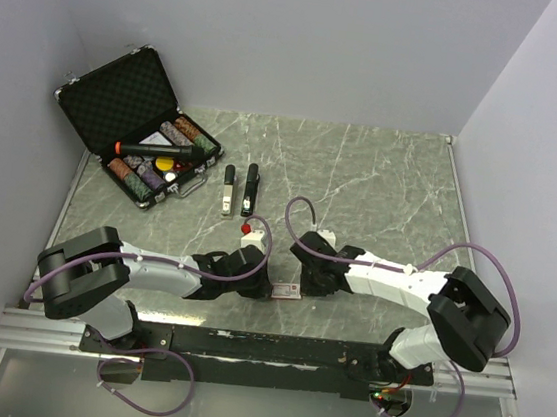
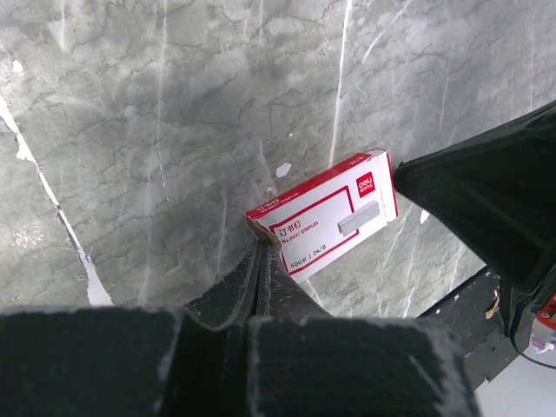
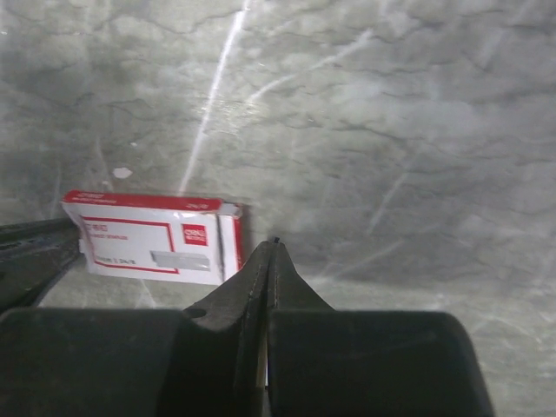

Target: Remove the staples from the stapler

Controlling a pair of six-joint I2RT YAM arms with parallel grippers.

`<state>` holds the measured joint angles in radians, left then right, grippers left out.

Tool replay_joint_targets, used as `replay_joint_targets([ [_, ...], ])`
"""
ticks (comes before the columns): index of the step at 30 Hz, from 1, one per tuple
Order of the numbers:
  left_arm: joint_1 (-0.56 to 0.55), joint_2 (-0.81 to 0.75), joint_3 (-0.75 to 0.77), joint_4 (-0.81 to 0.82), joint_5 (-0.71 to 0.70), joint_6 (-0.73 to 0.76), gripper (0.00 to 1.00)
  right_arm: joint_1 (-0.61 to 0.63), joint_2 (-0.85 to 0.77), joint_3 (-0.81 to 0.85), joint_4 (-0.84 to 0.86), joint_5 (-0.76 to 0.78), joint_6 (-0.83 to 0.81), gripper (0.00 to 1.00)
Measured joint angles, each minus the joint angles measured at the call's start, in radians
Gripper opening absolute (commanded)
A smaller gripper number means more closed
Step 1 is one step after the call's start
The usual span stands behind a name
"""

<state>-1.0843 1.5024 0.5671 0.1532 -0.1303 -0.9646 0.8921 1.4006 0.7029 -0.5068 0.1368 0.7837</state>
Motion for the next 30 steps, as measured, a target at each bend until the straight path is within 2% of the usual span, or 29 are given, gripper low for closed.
replay_joint_targets([
  [13, -0.002, 0.002, 0.000, 0.003, 0.000, 0.000, 0.01, -0.001, 0.020, -0.004, 0.061, -0.072, 0.000, 0.00],
  [30, -0.004, 0.003, 0.000, 0.003, -0.003, 0.000, 0.01, 0.000, 0.029, -0.001, 0.069, -0.085, -0.001, 0.00],
])
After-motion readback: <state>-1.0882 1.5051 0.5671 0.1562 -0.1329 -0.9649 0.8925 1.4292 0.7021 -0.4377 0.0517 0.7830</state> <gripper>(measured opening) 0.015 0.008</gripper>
